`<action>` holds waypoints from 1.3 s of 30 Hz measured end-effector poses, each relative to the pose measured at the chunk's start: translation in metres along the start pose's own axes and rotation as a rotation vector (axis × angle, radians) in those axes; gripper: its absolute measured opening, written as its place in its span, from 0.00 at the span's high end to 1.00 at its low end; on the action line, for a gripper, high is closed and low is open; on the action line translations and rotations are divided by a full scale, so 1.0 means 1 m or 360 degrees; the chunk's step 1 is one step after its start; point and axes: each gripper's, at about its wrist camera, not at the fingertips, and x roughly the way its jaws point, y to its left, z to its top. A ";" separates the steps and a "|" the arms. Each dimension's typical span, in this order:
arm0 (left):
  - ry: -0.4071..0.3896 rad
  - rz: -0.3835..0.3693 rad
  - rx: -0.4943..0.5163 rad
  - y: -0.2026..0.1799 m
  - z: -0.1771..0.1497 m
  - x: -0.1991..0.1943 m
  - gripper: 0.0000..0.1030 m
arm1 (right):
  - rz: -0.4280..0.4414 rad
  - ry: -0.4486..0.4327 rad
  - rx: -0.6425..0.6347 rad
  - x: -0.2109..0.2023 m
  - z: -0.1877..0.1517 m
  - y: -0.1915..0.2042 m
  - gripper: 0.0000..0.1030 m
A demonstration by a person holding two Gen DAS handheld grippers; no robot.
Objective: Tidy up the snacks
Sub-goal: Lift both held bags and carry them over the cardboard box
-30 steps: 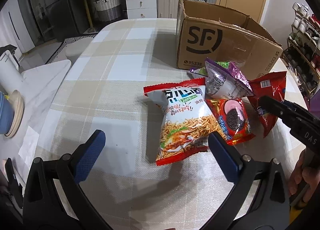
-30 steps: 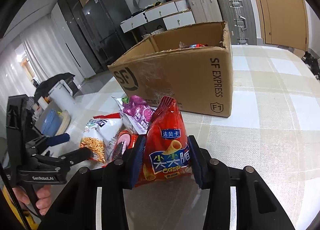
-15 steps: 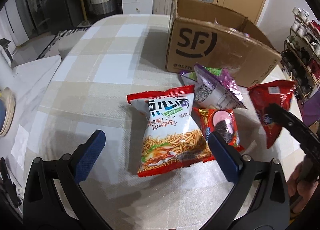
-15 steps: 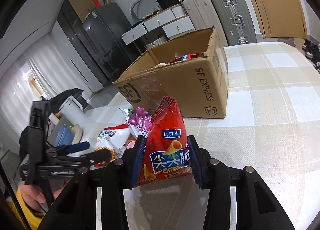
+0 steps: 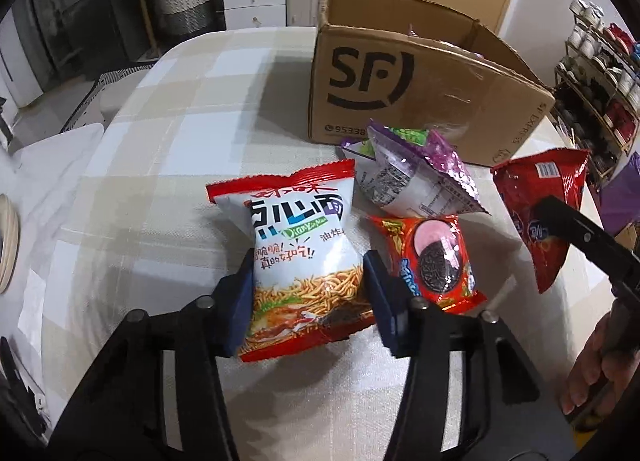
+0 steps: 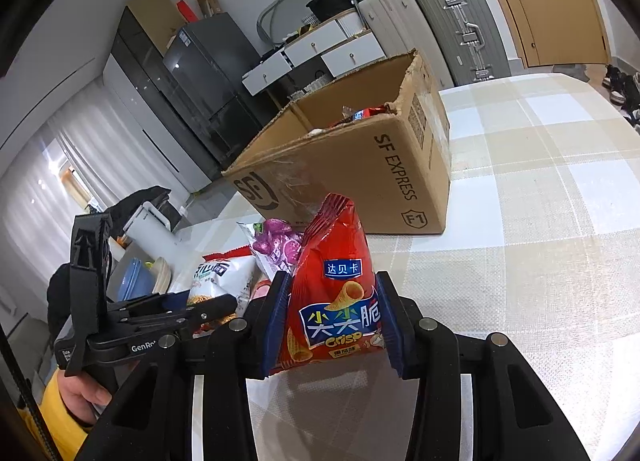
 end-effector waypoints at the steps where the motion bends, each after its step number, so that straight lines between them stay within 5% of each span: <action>1: 0.0002 0.0005 0.0002 0.000 -0.001 -0.001 0.55 | 0.0006 -0.0007 0.0000 -0.001 0.000 0.000 0.59; 15: -0.0161 -0.0034 -0.0030 0.009 -0.015 -0.065 0.55 | 0.0155 -0.0110 0.0160 -0.049 -0.010 0.009 0.59; 39: -0.0538 -0.0192 0.0026 0.007 -0.082 -0.219 0.55 | 0.0146 -0.0289 -0.0028 -0.157 -0.033 0.113 0.59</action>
